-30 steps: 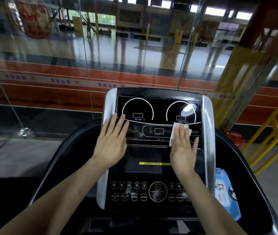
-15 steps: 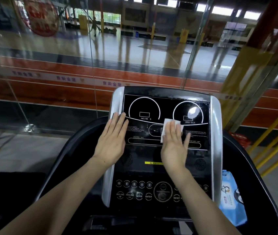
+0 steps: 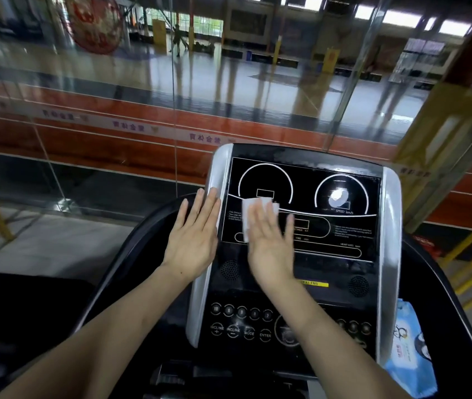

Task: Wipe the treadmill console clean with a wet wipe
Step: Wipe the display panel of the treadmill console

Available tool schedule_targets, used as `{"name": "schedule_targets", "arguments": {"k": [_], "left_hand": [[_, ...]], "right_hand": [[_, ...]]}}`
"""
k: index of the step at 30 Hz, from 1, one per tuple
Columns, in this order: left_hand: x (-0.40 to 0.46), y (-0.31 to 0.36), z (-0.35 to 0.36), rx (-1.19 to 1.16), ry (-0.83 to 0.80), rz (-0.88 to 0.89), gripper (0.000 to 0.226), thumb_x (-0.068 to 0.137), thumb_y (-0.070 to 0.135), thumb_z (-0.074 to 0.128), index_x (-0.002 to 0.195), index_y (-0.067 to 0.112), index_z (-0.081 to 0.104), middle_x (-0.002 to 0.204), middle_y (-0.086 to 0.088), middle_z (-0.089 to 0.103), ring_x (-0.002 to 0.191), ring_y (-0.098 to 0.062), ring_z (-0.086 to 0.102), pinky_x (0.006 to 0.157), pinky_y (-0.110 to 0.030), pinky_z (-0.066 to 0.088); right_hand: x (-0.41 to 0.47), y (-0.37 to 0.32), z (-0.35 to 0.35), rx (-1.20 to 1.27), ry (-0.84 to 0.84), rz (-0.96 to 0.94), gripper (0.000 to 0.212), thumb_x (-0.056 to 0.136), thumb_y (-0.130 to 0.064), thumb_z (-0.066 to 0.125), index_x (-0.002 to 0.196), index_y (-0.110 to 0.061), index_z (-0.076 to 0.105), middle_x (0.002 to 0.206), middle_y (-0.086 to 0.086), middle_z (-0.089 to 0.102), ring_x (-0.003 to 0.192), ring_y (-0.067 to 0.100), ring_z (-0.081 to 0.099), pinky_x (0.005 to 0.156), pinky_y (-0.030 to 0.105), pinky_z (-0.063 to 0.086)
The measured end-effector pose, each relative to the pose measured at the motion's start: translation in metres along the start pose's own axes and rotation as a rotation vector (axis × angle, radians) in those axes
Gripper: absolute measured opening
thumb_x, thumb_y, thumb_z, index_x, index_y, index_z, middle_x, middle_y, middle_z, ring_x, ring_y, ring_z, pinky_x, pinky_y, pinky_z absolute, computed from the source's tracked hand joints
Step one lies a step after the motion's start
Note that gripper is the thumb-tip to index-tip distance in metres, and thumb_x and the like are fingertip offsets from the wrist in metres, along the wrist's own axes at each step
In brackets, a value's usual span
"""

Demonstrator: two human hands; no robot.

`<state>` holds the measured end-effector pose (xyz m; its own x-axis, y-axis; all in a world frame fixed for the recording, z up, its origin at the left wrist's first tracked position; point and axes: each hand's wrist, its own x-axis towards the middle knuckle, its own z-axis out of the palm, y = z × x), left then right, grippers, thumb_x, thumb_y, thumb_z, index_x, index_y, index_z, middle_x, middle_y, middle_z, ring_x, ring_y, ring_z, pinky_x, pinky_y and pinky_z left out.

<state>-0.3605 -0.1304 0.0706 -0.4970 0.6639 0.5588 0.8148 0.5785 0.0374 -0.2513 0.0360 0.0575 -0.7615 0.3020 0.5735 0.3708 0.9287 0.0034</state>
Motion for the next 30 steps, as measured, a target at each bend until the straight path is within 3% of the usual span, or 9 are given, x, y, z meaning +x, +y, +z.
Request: {"name": "schedule_targets", "arguments": {"k": [2,5,9,11,14,19,23,25,30], "left_hand": [[0.0,-0.001,0.001,0.003,-0.006,0.003,0.064,0.104,0.024,0.026,0.164,0.008,0.01,0.174,-0.008,-0.001,0.161,-0.029,-0.002,0.129,-0.054,0.008],[-0.001,-0.003,0.001,0.02,-0.016,-0.002,0.063,0.106,0.026,0.025,0.165,0.009,0.008,0.174,-0.007,-0.003,0.16,-0.029,-0.006,0.129,-0.054,0.008],[-0.003,-0.001,-0.003,0.022,-0.029,-0.015,0.066,0.104,0.026,0.023,0.165,0.008,0.006,0.174,-0.007,-0.005,0.16,-0.029,-0.007,0.129,-0.054,0.008],[-0.002,-0.001,-0.003,0.026,-0.04,-0.018,0.065,0.104,0.026,0.023,0.165,0.008,0.006,0.174,-0.007,-0.005,0.16,-0.029,-0.006,0.129,-0.054,0.008],[-0.002,-0.004,-0.004,0.019,-0.052,-0.01,0.063,0.106,0.025,0.022,0.165,0.01,0.005,0.174,-0.006,-0.007,0.16,-0.027,-0.006,0.129,-0.053,0.007],[-0.002,-0.01,-0.01,0.035,-0.088,0.021,0.064,0.106,0.03,0.021,0.165,0.014,0.004,0.174,-0.002,-0.006,0.161,-0.026,-0.004,0.129,-0.054,0.008],[-0.002,-0.009,-0.012,0.034,-0.118,0.004,0.065,0.104,0.03,0.016,0.165,0.015,0.003,0.174,-0.001,-0.007,0.161,-0.026,-0.002,0.129,-0.054,0.009],[-0.002,-0.008,-0.014,0.005,-0.123,-0.008,0.064,0.104,0.03,0.013,0.165,0.015,0.003,0.174,0.0,-0.007,0.161,-0.025,-0.003,0.129,-0.052,0.007],[-0.002,-0.011,-0.016,-0.015,-0.134,-0.006,0.065,0.103,0.03,0.009,0.165,0.018,-0.001,0.173,0.002,-0.012,0.16,-0.022,-0.009,0.13,-0.049,0.001]], "right_hand": [[0.0,-0.005,-0.001,-0.008,-0.037,-0.135,0.061,0.11,-0.026,0.036,0.164,-0.02,0.008,0.174,-0.004,0.008,0.162,0.02,0.008,0.127,0.06,-0.002],[0.001,0.031,-0.01,-0.069,-0.041,-0.089,0.057,0.108,-0.032,0.022,0.164,-0.019,0.021,0.172,-0.003,0.022,0.16,0.017,0.014,0.126,0.062,0.001],[0.031,0.038,-0.014,-0.05,-0.029,0.069,0.056,0.111,-0.027,0.021,0.166,-0.02,0.012,0.175,-0.004,0.004,0.162,0.018,0.002,0.128,0.061,-0.003],[0.042,0.012,-0.012,-0.016,-0.05,0.005,0.06,0.109,-0.026,0.022,0.167,-0.02,0.009,0.174,-0.005,-0.002,0.162,0.019,-0.004,0.127,0.06,-0.009],[0.03,-0.004,-0.012,-0.022,-0.085,-0.215,0.059,0.108,-0.026,0.016,0.166,-0.02,0.016,0.175,-0.004,0.011,0.162,0.017,0.002,0.127,0.061,-0.006],[0.012,0.025,-0.016,-0.106,-0.069,-0.371,0.055,0.108,-0.028,0.027,0.163,-0.022,0.031,0.172,-0.006,0.021,0.16,0.015,0.015,0.127,0.061,-0.001],[0.082,0.02,-0.025,-0.099,-0.011,-0.276,0.06,0.107,-0.021,0.046,0.164,-0.02,0.026,0.173,-0.003,0.018,0.161,0.016,0.013,0.125,0.059,-0.011],[0.1,0.016,-0.026,-0.095,-0.016,-0.256,0.064,0.106,-0.019,0.049,0.164,-0.021,0.024,0.174,-0.003,0.018,0.161,0.017,0.011,0.126,0.06,-0.007],[0.048,0.025,-0.027,-0.055,-0.035,-0.464,0.072,0.096,-0.01,0.057,0.162,-0.025,0.033,0.169,-0.004,0.032,0.16,0.017,0.019,0.128,0.062,0.001]]}}
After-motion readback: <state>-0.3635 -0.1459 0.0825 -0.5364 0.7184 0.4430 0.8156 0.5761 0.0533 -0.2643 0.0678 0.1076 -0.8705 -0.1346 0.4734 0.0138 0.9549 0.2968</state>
